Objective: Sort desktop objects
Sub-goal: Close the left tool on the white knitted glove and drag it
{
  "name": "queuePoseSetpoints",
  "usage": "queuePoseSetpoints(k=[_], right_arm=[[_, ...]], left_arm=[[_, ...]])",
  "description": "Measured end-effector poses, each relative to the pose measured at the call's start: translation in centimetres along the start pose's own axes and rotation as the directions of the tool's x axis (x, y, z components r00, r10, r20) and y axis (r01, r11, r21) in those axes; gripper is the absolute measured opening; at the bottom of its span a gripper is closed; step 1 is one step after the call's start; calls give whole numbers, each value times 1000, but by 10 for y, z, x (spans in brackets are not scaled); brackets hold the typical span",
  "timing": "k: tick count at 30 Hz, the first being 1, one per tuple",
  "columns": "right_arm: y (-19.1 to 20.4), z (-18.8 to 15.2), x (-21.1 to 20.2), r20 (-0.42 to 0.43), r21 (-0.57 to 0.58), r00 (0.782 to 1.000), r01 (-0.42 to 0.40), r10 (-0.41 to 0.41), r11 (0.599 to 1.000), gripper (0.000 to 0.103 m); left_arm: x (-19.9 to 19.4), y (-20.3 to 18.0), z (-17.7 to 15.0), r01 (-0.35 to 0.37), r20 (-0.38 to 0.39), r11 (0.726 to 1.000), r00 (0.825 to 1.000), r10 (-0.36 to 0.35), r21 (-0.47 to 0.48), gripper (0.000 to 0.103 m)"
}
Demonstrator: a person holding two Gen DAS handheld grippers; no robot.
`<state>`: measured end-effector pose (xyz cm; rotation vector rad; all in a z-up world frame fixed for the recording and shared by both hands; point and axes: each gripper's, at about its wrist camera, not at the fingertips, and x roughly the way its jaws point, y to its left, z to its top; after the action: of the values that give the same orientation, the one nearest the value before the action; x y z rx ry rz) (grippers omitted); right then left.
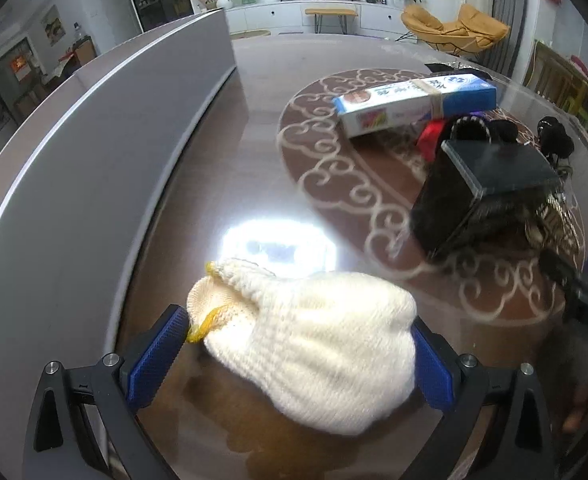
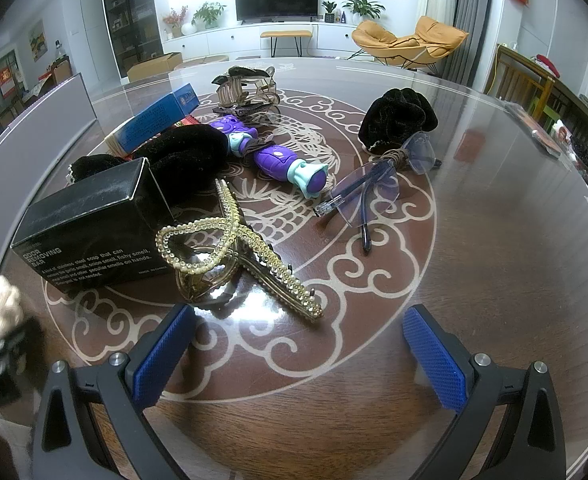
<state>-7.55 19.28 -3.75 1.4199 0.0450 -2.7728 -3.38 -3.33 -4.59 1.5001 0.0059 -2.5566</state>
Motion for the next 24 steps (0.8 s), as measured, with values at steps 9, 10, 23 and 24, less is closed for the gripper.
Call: queuePoseSetpoints(k=[9, 10, 23, 24], right_arm=[[0, 0, 0, 0, 0, 1000, 0, 0, 1000, 103], [0, 0, 0, 0, 0, 1000, 0, 0, 1000, 103], [0, 0, 0, 0, 0, 1000, 0, 0, 1000, 103], [0, 0, 0, 0, 0, 1000, 0, 0, 1000, 103]], left_arm=[[-6, 20, -23, 62, -23, 998, 998, -63, -29, 103], [-8, 23, -25, 72, -27, 997, 997, -73, -37, 103], [-17, 27, -39, 112, -26, 993, 993, -113, -39, 103], [-17, 27, -38, 110, -20, 993, 994, -110, -33, 103]])
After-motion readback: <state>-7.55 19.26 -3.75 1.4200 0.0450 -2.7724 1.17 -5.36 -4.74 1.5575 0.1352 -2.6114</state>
